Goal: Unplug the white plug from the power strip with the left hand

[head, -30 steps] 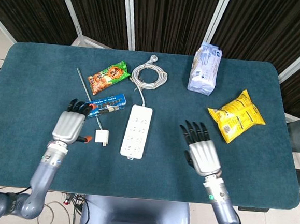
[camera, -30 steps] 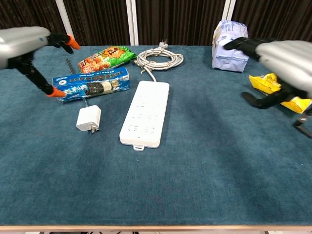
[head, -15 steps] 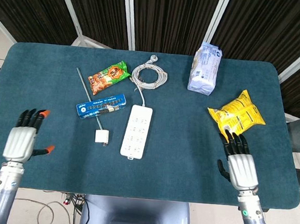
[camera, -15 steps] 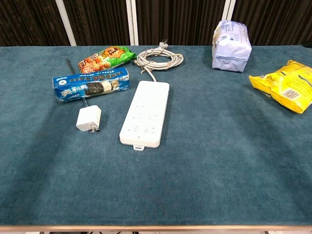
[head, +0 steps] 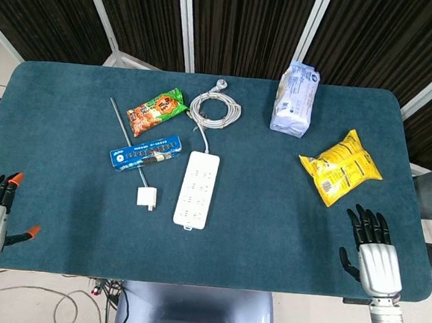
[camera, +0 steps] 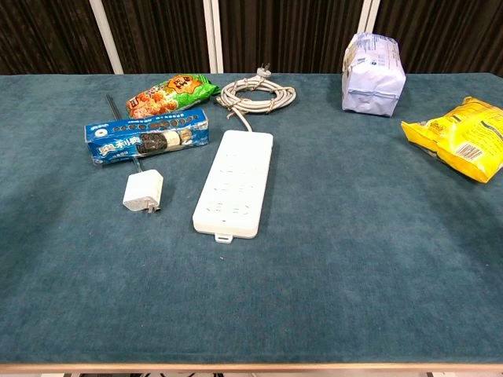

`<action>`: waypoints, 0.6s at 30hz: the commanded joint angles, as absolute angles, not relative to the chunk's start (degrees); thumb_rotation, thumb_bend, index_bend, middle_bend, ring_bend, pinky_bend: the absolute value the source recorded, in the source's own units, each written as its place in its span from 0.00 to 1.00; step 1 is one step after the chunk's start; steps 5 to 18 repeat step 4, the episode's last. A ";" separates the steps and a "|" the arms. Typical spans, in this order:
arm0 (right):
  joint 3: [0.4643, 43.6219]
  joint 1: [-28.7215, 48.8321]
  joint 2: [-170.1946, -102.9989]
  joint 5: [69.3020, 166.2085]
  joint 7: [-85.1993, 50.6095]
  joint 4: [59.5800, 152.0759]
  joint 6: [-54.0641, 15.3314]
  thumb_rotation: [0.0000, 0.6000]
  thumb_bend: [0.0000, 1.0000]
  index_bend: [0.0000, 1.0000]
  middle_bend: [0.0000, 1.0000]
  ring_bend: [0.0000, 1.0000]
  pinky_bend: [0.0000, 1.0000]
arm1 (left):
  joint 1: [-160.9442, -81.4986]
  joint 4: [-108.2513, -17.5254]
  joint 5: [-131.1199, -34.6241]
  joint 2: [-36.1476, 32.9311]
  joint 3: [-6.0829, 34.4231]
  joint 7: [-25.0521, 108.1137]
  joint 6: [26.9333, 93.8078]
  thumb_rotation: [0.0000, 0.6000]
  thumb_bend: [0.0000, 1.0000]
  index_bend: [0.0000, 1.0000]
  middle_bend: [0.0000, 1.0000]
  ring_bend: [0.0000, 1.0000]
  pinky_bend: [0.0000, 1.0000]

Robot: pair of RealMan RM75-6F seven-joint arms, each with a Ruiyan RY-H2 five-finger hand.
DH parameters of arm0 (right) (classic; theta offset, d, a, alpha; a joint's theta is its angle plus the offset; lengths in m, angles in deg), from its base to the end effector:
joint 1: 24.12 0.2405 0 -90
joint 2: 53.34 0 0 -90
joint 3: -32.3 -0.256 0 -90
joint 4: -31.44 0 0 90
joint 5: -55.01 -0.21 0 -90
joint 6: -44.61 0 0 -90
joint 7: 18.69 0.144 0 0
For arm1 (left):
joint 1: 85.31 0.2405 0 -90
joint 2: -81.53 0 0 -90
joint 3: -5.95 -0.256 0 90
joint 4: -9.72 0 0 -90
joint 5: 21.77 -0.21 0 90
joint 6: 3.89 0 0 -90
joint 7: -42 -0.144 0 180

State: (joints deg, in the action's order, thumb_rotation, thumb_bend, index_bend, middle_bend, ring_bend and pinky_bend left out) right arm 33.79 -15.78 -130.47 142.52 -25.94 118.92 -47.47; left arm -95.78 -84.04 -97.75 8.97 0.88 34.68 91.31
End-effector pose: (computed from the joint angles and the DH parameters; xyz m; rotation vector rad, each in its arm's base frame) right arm -0.2874 -0.1820 0.0982 1.4122 -0.8343 1.0020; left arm -0.3006 0.1786 0.1231 -1.2790 -0.9213 -0.9000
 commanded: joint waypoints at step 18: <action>33.07 -16.80 -130.37 142.82 -23.36 116.16 -47.74 1.00 0.47 0.00 0.00 0.00 0.00 | -94.27 -81.32 -98.84 9.27 1.75 37.11 90.07 1.00 0.01 0.02 0.04 0.00 0.00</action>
